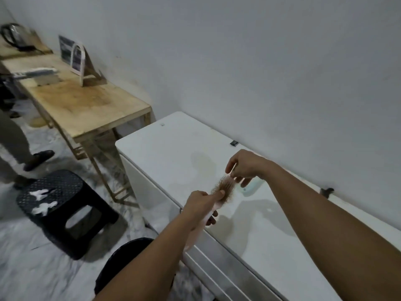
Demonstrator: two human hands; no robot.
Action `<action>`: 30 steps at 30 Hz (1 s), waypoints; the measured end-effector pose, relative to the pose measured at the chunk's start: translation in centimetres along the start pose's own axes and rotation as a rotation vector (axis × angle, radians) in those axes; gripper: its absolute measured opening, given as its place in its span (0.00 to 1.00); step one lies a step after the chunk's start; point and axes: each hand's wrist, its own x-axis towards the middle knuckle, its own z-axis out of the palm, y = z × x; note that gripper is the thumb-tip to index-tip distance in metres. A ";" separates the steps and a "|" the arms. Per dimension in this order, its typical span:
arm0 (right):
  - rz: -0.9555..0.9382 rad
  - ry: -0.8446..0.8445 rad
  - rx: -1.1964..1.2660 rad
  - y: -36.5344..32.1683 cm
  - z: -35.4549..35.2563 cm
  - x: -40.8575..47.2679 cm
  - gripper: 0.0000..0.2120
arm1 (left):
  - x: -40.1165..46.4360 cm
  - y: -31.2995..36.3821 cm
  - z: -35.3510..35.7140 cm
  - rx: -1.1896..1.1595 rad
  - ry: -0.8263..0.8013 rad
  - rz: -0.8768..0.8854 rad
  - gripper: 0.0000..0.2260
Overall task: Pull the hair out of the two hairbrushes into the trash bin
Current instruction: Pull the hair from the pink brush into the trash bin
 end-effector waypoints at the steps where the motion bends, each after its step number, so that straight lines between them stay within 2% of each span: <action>1: -0.023 -0.015 -0.004 -1.1 1.0 -0.1 0.10 | -0.5 -0.6 -1.2 -0.011 0.034 -0.012 0.21; 5: -0.130 -0.072 -0.041 -5.4 5.2 -0.5 0.15 | -2.5 -3.3 -5.9 -0.071 0.166 -0.027 0.23; 9: -0.255 -0.085 -0.158 -9.5 10.0 -0.5 0.15 | -4.5 -5.8 -10.5 -0.098 0.254 -0.029 0.24; 13: -0.338 -0.059 -0.226 -12.2 14.2 0.2 0.10 | -6.1 -7.7 -13.6 -0.185 0.319 -0.057 0.25; 17: -0.416 -0.075 -0.202 -14.5 17.8 1.5 0.04 | -6.9 -9.5 -16.1 -0.272 0.379 -0.086 0.19; 19: -0.438 -0.090 -0.182 -15.3 19.2 2.6 0.03 | -6.7 -10.7 -17.1 -0.252 0.428 -0.112 0.21; 22: -0.448 -0.126 -0.133 -16.1 21.2 4.7 0.08 | -5.7 -12.4 -18.3 -0.241 0.505 -0.141 0.21; 26: -0.464 -0.256 -0.132 -16.9 23.8 7.4 0.15 | -4.4 -14.1 -19.4 -0.249 0.610 -0.198 0.19; 30: -0.534 -0.336 -0.165 -16.9 26.9 10.2 0.13 | -2.4 -16.1 -20.3 -0.328 0.698 -0.264 0.17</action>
